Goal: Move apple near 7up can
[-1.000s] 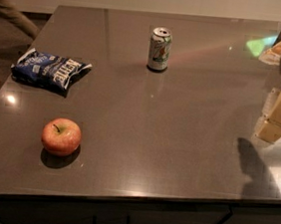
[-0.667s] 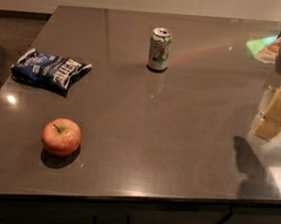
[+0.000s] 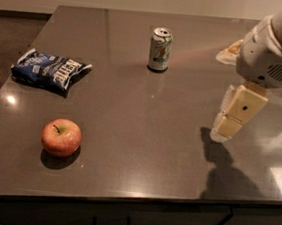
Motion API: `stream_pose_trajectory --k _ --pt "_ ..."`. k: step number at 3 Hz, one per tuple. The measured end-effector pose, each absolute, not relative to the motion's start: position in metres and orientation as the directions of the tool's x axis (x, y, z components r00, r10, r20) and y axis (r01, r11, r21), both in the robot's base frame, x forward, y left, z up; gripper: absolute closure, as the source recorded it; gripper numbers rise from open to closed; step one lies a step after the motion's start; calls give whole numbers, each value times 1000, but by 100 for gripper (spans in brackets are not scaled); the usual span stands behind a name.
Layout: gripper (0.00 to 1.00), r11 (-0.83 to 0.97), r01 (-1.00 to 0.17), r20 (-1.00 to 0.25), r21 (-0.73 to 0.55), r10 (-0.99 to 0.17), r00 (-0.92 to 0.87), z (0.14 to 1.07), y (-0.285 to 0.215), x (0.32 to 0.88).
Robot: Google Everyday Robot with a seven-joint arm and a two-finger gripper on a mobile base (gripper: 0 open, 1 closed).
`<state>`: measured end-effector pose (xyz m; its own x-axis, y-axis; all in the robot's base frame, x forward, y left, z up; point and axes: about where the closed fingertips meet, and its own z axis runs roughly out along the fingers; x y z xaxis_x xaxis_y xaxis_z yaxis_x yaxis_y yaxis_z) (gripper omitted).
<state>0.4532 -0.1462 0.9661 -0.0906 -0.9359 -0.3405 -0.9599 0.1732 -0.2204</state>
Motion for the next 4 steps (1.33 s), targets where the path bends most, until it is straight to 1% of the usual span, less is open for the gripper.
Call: stream_pose_trajectory --k 1,2,4 --pt "0 141 -966 -423 -218 -905 -37 945 -90 448" --pt "0 132 -967 -458 -216 -889 -19 930 -57 447" --pt "0 72 -986 -509 -153 -861 16 896 40 446"
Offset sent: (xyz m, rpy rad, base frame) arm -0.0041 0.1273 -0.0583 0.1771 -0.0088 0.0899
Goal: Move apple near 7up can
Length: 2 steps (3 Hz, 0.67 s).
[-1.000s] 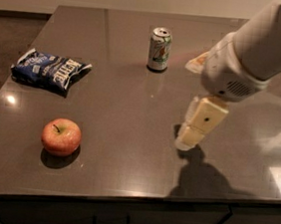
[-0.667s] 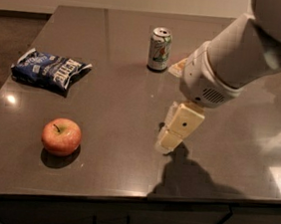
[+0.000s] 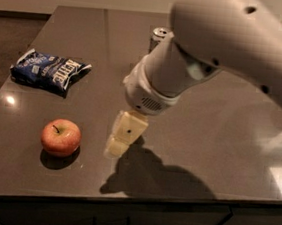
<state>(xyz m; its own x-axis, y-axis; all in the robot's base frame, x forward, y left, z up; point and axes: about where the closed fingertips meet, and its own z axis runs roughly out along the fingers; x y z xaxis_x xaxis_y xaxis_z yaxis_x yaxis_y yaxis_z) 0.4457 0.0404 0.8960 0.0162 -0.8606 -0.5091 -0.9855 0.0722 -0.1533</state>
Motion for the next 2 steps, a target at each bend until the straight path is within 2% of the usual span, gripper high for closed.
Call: stream_pose_trajectory --k 2 --pt "0 14 -993 -569 -115 -820 54 885 94 436"
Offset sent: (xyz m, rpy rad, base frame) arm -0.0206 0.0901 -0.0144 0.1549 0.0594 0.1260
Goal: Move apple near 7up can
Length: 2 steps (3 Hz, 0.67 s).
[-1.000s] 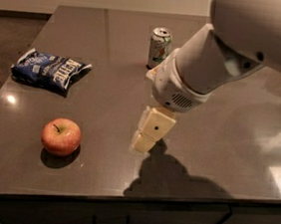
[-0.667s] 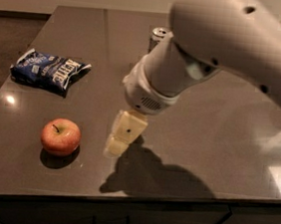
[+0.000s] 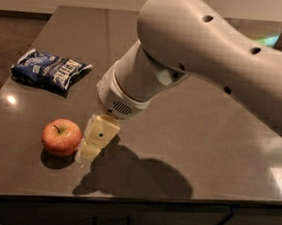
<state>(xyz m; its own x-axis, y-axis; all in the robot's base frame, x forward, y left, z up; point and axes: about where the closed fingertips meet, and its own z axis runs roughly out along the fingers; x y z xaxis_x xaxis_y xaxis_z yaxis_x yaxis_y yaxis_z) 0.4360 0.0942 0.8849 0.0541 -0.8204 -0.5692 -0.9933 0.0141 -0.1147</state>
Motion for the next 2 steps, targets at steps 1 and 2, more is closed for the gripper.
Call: stream_pose_trajectory --k 1,2 --pt "0 -47 -994 -610 -100 -786 99 879 124 420" --pt "0 -86 -991 -629 -102 -766 131 874 142 410"
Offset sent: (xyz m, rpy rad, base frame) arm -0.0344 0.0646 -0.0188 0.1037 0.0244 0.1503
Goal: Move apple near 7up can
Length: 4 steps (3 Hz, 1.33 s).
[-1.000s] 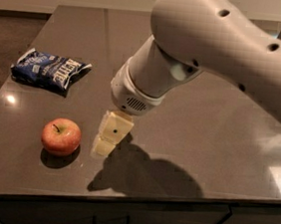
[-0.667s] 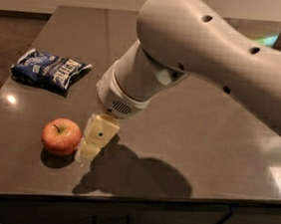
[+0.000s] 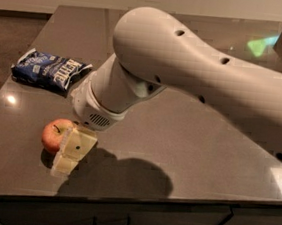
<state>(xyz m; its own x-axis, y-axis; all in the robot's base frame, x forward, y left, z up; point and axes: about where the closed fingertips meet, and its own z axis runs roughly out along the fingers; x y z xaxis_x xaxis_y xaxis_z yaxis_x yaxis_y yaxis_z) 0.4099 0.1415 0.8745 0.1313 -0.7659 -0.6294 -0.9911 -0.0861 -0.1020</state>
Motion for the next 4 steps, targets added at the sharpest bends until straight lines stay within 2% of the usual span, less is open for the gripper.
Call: stream_pose_trajectory --k 1,2,4 --pt "16 -103 -989 -618 -104 -772 145 860 150 413" --pt "47 -115 -986 -603 -122 -780 165 852 153 419" --pt "93 -69 -986 -604 -151 -783 148 870 139 436"
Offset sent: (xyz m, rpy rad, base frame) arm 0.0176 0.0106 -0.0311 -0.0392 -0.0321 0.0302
